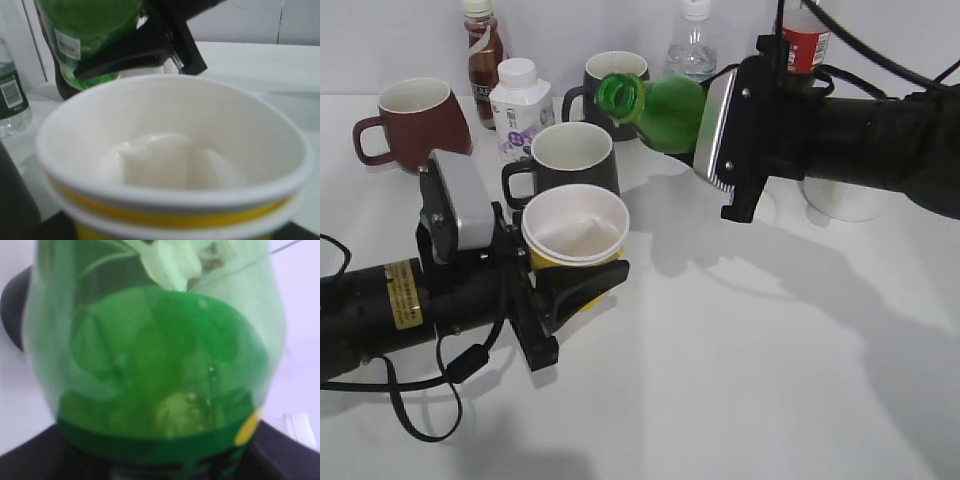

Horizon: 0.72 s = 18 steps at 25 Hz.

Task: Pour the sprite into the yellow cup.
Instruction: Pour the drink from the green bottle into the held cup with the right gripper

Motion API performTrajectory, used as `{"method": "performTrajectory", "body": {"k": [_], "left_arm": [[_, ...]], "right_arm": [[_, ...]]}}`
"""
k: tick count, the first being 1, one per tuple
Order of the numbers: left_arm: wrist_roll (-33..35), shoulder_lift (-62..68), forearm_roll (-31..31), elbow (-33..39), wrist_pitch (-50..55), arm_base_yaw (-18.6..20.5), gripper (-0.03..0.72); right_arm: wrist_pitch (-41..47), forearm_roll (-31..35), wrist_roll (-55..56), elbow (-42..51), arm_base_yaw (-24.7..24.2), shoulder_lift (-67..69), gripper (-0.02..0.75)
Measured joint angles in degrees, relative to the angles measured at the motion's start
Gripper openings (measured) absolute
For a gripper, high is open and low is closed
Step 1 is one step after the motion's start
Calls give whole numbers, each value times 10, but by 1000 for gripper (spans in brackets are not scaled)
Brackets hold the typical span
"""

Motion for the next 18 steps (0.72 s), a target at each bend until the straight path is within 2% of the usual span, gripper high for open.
{"method": "performTrajectory", "body": {"k": [8,14,18], "left_arm": [[-21,2,4,-5,-1,-1,364],[-33,2,2,-38,44,-30,364],[-35,2,-5,-40,51,-34,364]], "right_arm": [[0,-2,-67,0,0,0,429],[2,-2,-99,0,0,0,429],[4,-2,-136,0,0,0,429]]}}
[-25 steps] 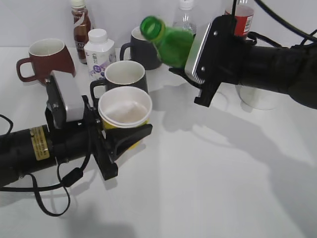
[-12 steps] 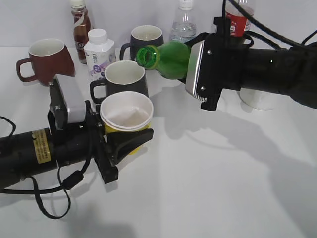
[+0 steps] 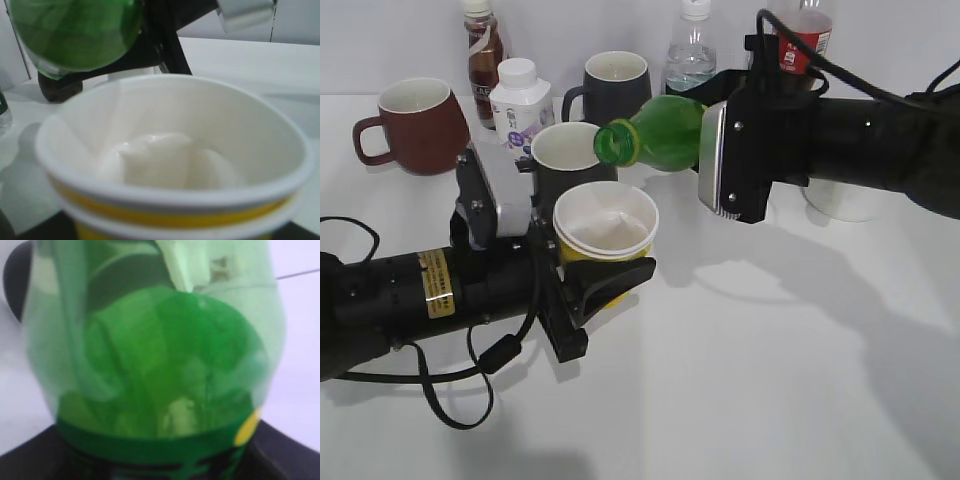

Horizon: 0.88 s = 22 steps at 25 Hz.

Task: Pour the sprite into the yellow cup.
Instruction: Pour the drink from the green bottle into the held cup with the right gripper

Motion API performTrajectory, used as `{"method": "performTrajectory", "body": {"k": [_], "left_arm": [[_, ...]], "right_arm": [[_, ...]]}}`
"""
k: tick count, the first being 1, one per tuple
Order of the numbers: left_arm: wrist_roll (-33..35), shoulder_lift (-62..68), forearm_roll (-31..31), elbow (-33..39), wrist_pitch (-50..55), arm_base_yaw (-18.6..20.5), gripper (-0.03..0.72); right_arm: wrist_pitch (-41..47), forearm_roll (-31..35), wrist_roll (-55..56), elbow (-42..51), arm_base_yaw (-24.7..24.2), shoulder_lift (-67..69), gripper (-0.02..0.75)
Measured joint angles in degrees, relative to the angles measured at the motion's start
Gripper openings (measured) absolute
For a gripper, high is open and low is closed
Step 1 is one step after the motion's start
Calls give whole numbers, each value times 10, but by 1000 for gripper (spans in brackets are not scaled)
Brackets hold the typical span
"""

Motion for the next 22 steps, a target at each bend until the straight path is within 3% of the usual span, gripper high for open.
{"method": "performTrajectory", "body": {"k": [22], "left_arm": [[-2,0,24,0,12,0,364]], "right_arm": [[2,0,-118,0,0,0,429]]}}
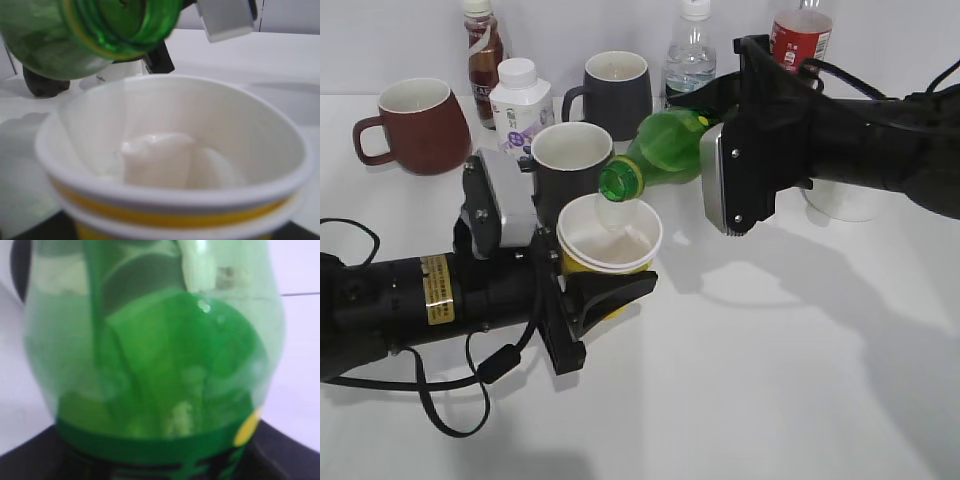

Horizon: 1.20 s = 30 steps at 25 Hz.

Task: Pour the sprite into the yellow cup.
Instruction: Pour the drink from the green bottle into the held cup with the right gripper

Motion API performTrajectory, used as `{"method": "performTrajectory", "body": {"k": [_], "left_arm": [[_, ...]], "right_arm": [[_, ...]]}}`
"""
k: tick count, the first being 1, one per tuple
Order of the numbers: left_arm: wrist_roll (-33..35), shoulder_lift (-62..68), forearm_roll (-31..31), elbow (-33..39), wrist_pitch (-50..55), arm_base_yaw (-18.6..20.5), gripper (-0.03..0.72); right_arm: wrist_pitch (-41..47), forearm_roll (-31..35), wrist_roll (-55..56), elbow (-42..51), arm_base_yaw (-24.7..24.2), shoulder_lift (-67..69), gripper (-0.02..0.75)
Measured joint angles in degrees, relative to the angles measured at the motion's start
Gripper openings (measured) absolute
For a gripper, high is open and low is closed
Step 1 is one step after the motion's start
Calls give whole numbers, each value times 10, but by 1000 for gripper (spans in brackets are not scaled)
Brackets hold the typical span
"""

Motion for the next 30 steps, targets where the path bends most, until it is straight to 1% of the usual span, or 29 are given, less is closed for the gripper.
{"method": "performTrajectory", "body": {"k": [13,21,30], "left_arm": [[0,0,2,6,0,0,363],[0,0,23,6,0,0,363],[0,0,28,9,3,0,363]], "right_arm": [[2,1,-39,0,0,0,428],[3,2,-54,0,0,0,428],[4,2,-69,0,0,0,428]]}}
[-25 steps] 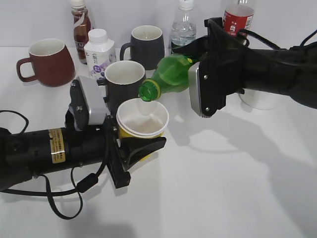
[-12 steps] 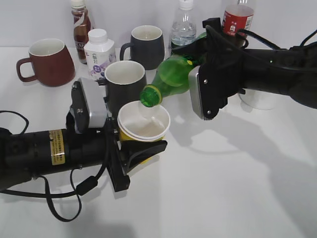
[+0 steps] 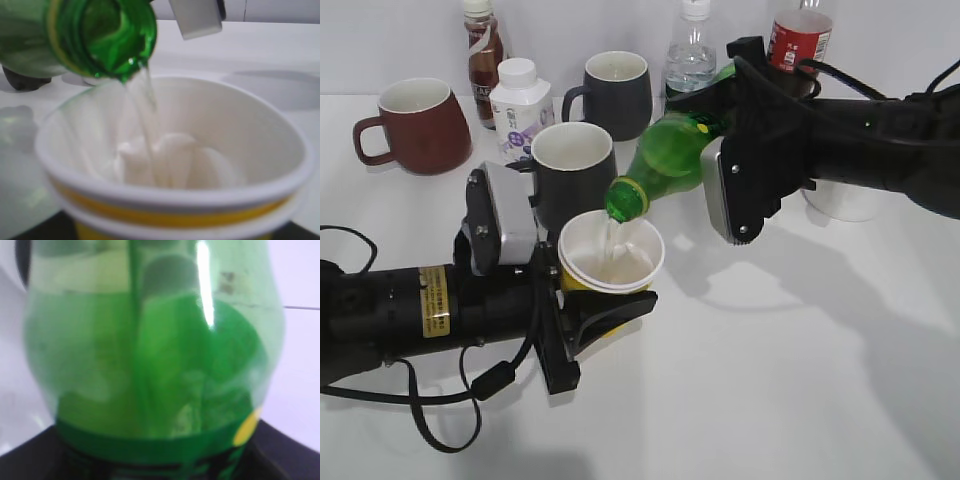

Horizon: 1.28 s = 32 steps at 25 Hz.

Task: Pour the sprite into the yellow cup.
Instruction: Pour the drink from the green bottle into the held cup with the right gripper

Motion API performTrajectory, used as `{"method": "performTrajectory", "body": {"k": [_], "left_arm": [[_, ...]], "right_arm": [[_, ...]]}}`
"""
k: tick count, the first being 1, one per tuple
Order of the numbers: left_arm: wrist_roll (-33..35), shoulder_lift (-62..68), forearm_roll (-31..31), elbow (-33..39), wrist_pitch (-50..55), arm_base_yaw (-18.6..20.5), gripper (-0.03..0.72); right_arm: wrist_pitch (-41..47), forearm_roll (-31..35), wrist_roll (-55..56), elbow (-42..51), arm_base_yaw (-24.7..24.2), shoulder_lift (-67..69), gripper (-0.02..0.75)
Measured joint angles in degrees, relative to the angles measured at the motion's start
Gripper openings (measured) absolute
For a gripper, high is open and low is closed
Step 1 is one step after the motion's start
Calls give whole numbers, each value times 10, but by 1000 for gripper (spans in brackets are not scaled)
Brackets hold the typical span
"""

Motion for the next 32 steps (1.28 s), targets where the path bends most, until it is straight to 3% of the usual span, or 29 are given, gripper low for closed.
{"method": "performTrajectory", "body": {"k": [32], "left_arm": [[0,0,6,0,4,0,363]], "right_arm": [[1,10,-35,0,0,0,428]]}}
